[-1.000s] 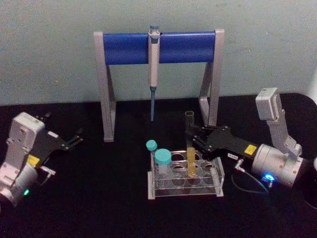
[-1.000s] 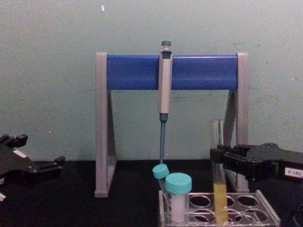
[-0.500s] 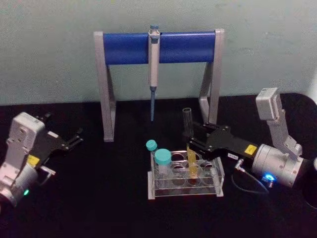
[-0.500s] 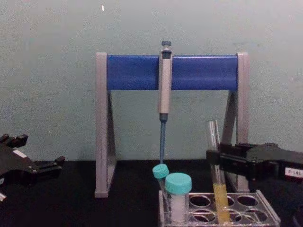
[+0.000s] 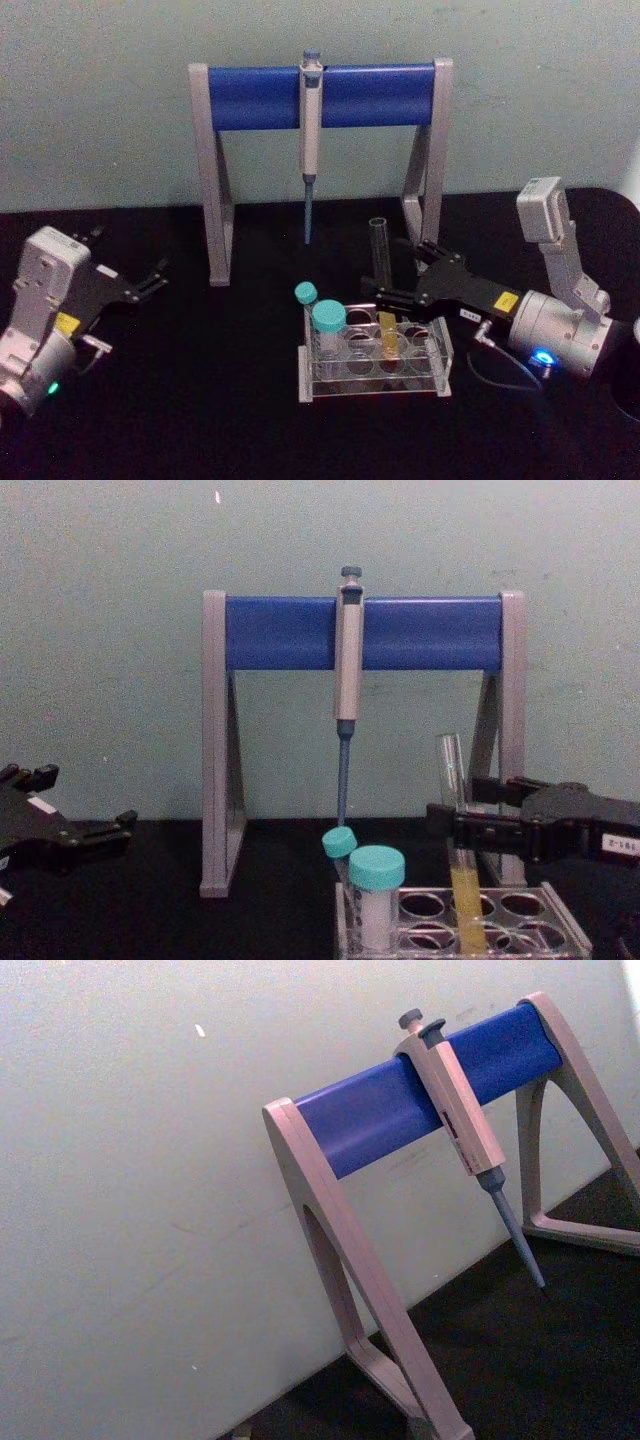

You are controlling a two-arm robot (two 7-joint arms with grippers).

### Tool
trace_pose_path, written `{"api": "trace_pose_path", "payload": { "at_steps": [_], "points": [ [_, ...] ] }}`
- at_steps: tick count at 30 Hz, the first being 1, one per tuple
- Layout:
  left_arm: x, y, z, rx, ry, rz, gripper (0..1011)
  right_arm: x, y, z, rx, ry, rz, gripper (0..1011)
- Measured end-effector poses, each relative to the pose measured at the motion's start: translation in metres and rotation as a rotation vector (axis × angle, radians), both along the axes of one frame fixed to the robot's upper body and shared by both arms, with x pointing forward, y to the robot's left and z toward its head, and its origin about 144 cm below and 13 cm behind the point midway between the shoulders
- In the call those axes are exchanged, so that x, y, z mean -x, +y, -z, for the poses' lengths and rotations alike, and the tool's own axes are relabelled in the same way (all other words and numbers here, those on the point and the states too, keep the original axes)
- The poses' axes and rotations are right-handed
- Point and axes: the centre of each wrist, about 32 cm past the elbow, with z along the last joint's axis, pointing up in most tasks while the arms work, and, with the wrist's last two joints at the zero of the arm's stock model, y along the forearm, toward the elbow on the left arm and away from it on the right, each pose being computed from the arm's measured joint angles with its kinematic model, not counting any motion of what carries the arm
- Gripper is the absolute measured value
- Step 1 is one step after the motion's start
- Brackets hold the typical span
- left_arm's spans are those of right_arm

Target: Pick up the test tube from the test tube rack, shake it, then place it back into the test tube rack.

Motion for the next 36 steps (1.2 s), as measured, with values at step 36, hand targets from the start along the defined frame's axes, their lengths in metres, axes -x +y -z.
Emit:
{"api": "trace_pose_path", "payload": {
  "at_steps": [36],
  "points": [
    [0.0,0.0,0.0,0.0,0.0,0.0,1001,0.036,-0.026,-0.014,0.015,-0.032,0.473,1000]
  ]
}}
